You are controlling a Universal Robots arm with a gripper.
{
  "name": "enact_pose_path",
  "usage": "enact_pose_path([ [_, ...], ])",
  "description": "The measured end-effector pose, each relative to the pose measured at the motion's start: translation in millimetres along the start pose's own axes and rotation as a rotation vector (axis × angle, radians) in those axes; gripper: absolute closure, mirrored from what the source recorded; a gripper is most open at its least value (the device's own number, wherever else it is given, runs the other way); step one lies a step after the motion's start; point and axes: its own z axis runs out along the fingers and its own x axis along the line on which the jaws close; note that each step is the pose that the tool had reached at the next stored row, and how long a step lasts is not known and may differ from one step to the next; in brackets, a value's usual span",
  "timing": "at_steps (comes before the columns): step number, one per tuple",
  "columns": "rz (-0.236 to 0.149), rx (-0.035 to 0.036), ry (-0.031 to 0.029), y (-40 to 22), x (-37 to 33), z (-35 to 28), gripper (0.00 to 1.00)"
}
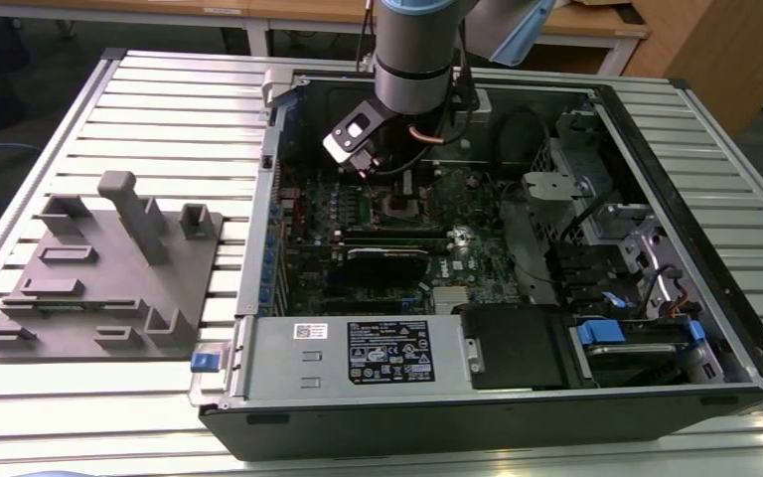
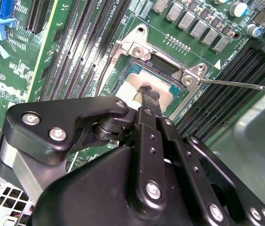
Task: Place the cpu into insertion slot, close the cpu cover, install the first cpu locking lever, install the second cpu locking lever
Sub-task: 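Place the cpu into insertion slot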
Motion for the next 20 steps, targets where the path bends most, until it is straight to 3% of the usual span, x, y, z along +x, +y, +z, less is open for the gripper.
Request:
enact_pose_path([
  [20, 0.000, 0.0007, -0.0013, -0.2, -0.4, 0.6, 0.90],
])
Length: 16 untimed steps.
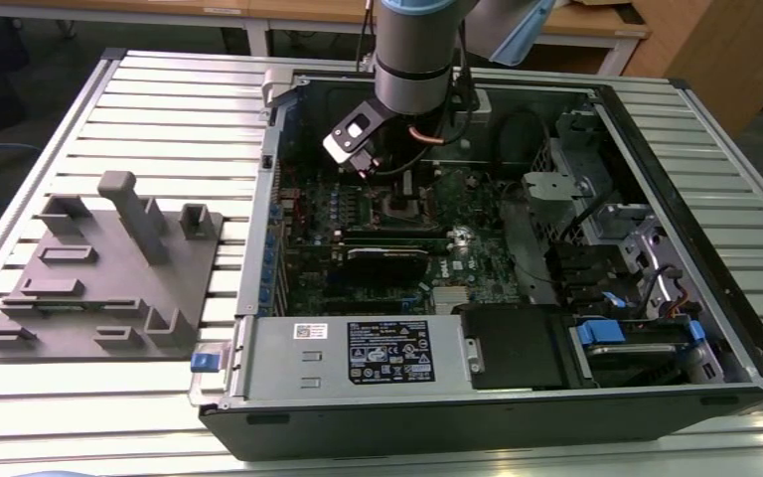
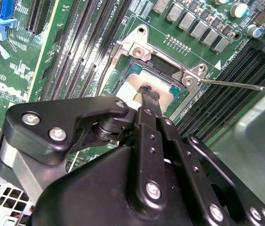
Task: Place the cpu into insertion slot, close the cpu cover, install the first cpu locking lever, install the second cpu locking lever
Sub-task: 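Place the cpu into insertion slot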
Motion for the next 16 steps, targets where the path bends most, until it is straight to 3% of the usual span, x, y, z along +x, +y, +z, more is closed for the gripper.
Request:
enact_pose_path([
  [6, 0.000, -0.0024, 0.0042, 0.6, 0.9, -3.1, 0.90],
  [16, 0.000, -0.0009, 0.0016, 1.1, 0.8, -19.3, 0.90],
])
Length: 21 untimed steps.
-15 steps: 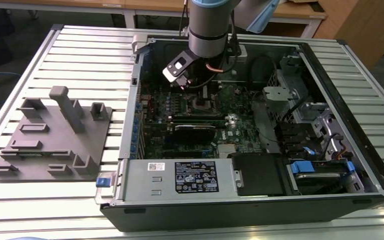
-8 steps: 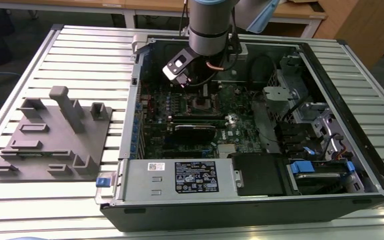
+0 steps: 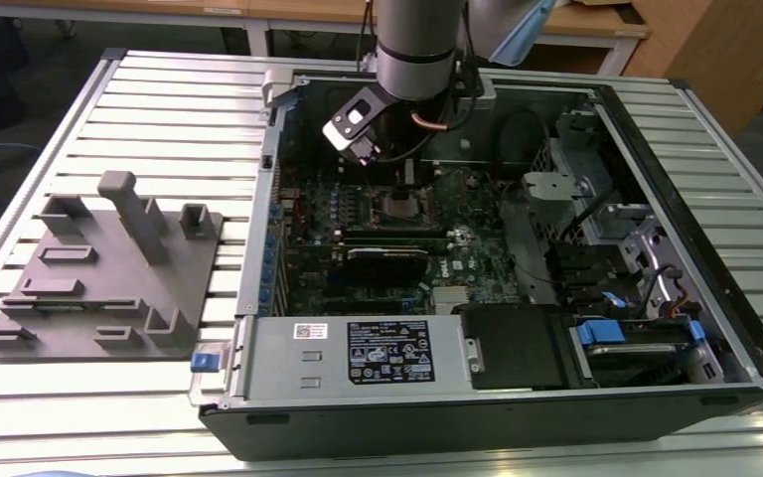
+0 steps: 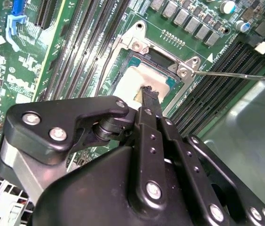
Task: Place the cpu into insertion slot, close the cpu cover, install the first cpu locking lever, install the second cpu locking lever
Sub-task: 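Place the cpu into insertion slot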
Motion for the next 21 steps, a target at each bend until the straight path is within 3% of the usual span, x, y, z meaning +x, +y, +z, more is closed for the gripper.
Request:
enact_pose_path([
  [21, 0.000, 0.0000, 0.0001, 2.7, 0.2, -8.3, 0.90],
])
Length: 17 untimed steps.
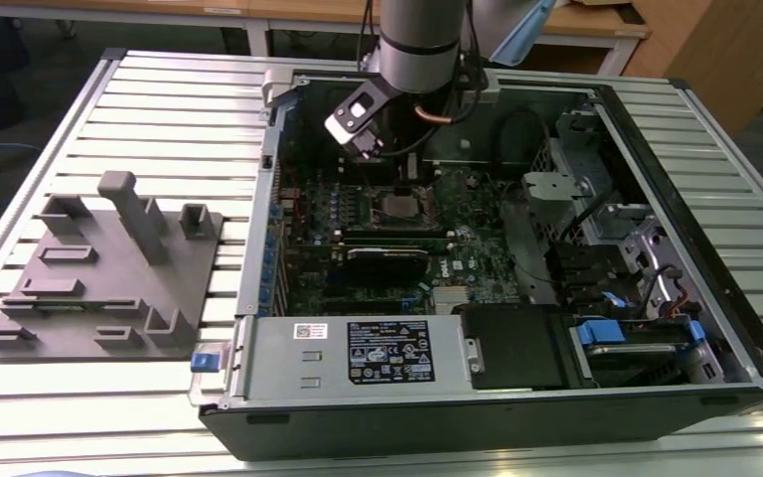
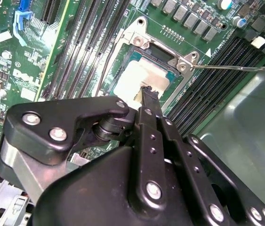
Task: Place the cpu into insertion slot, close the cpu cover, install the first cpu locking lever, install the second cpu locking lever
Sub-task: 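Close the cpu cover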
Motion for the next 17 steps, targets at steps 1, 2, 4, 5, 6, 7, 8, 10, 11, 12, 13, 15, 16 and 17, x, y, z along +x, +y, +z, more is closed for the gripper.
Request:
enact_pose_path([
  [1, 0.000, 0.0000, 0.0000, 0.0, 0.0, -0.7, 0.90],
  [2, 0.000, 0.0000, 0.0000, 0.0, 0.0, -0.7, 0.90],
  [4, 0.000, 0.0002, -0.0003, 0.1, 0.0, -1.6, 0.90],
  [5, 0.000, 0.0001, -0.0001, 0.1, 0.0, -1.9, 0.90],
  [6, 0.000, 0.0001, -0.0001, 0.1, 0.0, -2.4, 0.90],
  [7, 0.000, 0.0000, -0.0001, 0.1, 0.1, -2.8, 0.90],
  [8, 0.000, 0.0000, 0.0000, 0.1, 0.1, -3.3, 0.90],
  [10, 0.000, -0.0001, 0.0002, 0.2, 0.1, -3.6, 0.90],
  [11, 0.000, -0.0002, 0.0003, 0.2, 0.1, -3.6, 0.90],
  [12, 0.000, -0.0001, 0.0002, 0.2, 0.1, -3.7, 0.90],
  [13, 0.000, 0.0000, 0.0001, 0.2, 0.1, -3.7, 0.90],
  [15, 0.000, 0.0000, 0.0000, 0.2, 0.1, -3.8, 0.90],
  [16, 0.000, 0.0000, 0.0000, 0.2, 0.1, -3.8, 0.90],
  [17, 0.000, 0.0000, -0.0001, 0.2, 0.1, -4.0, 0.90],
])
